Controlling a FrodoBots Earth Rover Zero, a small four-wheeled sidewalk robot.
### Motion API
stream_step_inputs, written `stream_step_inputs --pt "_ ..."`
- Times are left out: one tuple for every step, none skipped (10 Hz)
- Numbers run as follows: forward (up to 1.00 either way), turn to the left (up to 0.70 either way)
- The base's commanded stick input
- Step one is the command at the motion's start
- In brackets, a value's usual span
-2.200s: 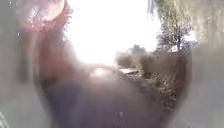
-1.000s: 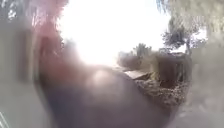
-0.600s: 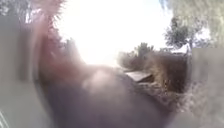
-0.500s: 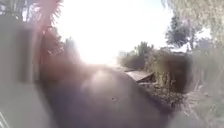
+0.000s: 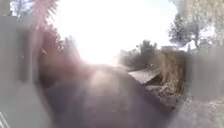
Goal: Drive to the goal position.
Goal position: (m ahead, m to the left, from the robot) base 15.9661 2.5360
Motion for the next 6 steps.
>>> stream_step_inputs --pt "1.00 0.00" --pt "1.00 0.00" --pt "1.00 0.00" --pt "1.00 0.00" --pt "1.00 0.00" --pt "1.00 0.00"
